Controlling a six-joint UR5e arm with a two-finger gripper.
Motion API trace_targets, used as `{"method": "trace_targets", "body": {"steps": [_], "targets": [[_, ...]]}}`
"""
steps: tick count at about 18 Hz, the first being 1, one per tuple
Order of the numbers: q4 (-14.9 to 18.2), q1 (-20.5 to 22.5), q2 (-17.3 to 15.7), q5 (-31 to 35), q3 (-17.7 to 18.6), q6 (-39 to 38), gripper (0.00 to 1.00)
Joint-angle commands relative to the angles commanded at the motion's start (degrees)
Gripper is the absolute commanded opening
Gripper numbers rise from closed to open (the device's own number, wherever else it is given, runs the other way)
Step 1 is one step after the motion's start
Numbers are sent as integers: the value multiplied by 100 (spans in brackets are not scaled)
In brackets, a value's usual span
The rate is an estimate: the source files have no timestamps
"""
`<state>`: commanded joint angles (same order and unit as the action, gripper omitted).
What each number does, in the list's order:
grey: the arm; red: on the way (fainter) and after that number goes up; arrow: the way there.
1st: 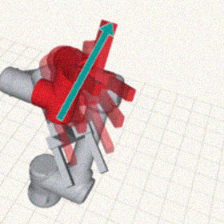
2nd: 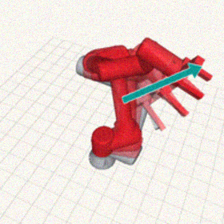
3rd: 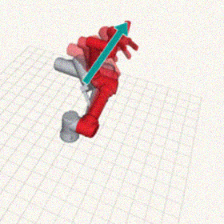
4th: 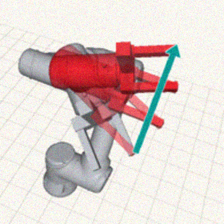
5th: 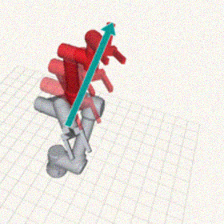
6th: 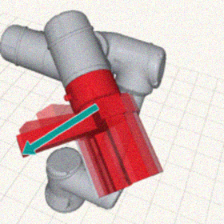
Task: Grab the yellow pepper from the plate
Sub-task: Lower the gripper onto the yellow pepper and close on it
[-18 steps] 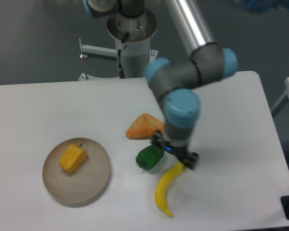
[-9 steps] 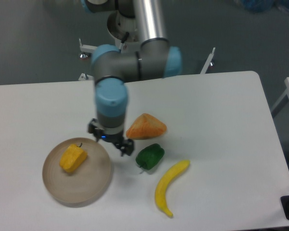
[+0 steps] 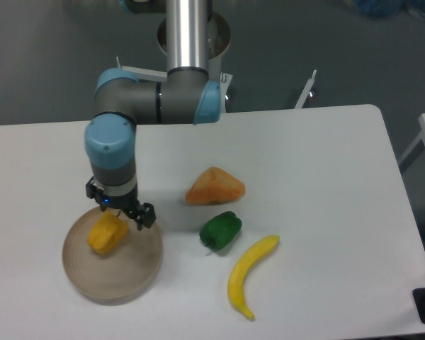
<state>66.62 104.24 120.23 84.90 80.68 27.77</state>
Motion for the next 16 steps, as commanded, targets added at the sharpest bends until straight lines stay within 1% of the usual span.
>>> {"method": "trace_targets", "body": {"steps": [8, 14, 15, 16], "targets": [[-149, -114, 158, 26, 0, 70, 100], [-167, -167, 229, 35, 0, 131, 100], [-167, -167, 237, 44, 0, 193, 99], [-167, -159, 229, 44, 0, 202, 89]]}}
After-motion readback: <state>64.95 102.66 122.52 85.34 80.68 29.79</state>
